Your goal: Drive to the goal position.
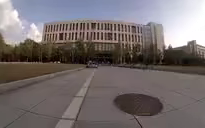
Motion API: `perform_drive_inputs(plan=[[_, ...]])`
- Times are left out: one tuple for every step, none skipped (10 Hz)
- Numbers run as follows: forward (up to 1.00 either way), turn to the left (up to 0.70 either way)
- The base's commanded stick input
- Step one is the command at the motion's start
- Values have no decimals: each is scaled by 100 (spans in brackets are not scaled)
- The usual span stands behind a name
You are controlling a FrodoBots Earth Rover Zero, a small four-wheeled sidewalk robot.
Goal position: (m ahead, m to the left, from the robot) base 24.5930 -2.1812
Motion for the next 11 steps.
perform_drive_inputs(plan=[[70,0],[70,0],[68,0],[47,0],[45,0],[22,0],[0,0],[0,0],[0,0],[0,0],[0,0]])
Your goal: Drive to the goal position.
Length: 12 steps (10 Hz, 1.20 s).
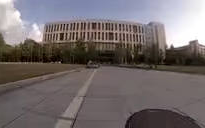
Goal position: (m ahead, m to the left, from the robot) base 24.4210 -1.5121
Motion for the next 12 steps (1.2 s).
perform_drive_inputs(plan=[[0,0],[0,0],[0,0],[0,0],[27,0],[45,0],[45,0],[45,0],[45,0],[45,0],[45,0],[45,0]])
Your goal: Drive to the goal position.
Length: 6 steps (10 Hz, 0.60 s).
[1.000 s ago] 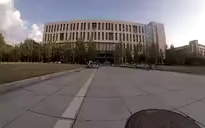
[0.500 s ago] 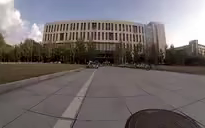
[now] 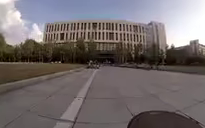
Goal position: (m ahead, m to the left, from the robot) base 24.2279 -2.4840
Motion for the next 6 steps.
perform_drive_inputs(plan=[[45,0],[45,0],[45,0],[45,0],[45,0],[45,0]])
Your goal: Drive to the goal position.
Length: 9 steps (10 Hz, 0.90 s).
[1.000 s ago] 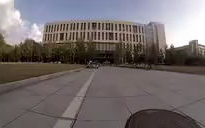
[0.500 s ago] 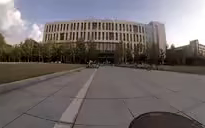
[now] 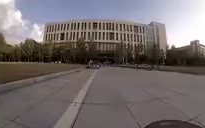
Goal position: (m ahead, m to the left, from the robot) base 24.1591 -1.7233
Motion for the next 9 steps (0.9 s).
perform_drive_inputs(plan=[[51,0],[65,0],[70,0],[70,0],[70,0],[70,0],[70,0],[70,0],[70,0]])
